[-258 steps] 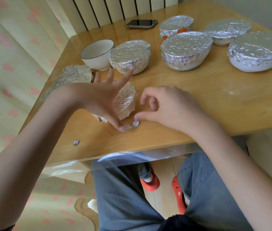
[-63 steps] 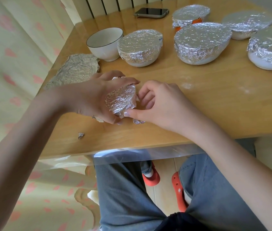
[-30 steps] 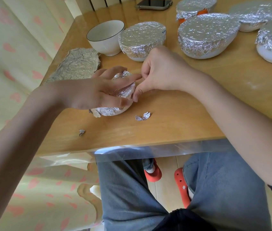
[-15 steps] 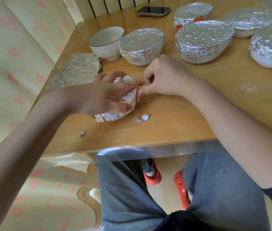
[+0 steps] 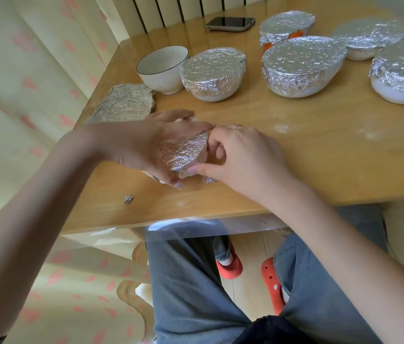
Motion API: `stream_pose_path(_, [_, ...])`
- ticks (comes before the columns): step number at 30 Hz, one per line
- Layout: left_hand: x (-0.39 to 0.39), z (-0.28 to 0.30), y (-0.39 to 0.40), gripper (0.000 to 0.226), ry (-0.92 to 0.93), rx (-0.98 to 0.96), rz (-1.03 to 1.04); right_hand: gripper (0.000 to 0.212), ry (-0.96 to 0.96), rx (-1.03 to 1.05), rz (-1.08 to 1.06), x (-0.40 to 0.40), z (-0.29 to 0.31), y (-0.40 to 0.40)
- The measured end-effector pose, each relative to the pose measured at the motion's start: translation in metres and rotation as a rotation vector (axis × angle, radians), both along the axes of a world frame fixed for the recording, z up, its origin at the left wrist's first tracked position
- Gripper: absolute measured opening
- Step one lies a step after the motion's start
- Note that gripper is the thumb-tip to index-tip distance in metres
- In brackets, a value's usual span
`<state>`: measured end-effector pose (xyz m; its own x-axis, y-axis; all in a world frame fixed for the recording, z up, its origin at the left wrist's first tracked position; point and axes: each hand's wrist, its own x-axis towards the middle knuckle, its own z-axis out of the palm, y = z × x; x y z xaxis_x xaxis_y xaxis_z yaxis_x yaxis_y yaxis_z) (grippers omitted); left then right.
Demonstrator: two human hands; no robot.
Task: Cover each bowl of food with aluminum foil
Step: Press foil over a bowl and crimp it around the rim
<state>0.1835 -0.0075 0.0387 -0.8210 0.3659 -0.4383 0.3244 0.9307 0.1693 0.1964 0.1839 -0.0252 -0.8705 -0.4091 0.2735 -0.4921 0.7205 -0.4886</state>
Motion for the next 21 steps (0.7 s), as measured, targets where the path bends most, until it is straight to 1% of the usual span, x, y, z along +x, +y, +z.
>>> stream_pose_path(2, [-0.002, -0.004, -0.001, 0.106, 0.036, 0.019, -0.019, 0.041, -0.022, -0.036, 0.029, -0.003, -0.002, 0.001])
stream_pose_path(7, [-0.002, -0.007, 0.001, 0.104, 0.084, -0.006, -0.022, 0.027, -0.189, -0.225, 0.114, -0.017, -0.002, 0.004])
stream_pose_path(10, [-0.001, -0.007, 0.002, 0.103, 0.089, -0.004, -0.022, 0.020, -0.214, -0.251, 0.178, -0.027, -0.001, 0.005])
stream_pose_path(13, [-0.001, -0.008, 0.001, 0.103, 0.089, 0.007, -0.019, 0.018, -0.231, -0.244, 0.252, -0.034, 0.001, 0.007])
stream_pose_path(15, [-0.001, -0.009, 0.001, 0.104, 0.094, 0.018, -0.025, 0.021, -0.218, -0.232, 0.258, -0.040, 0.004, 0.010])
stream_pose_path(18, [0.000, -0.011, 0.001, 0.103, 0.094, 0.041, -0.008, 0.033, -0.193, -0.174, 0.243, -0.051, 0.012, 0.010])
stream_pose_path(21, [-0.001, -0.012, 0.000, 0.102, 0.104, 0.044, -0.008, 0.043, -0.229, -0.101, 0.280, -0.064, 0.019, 0.005])
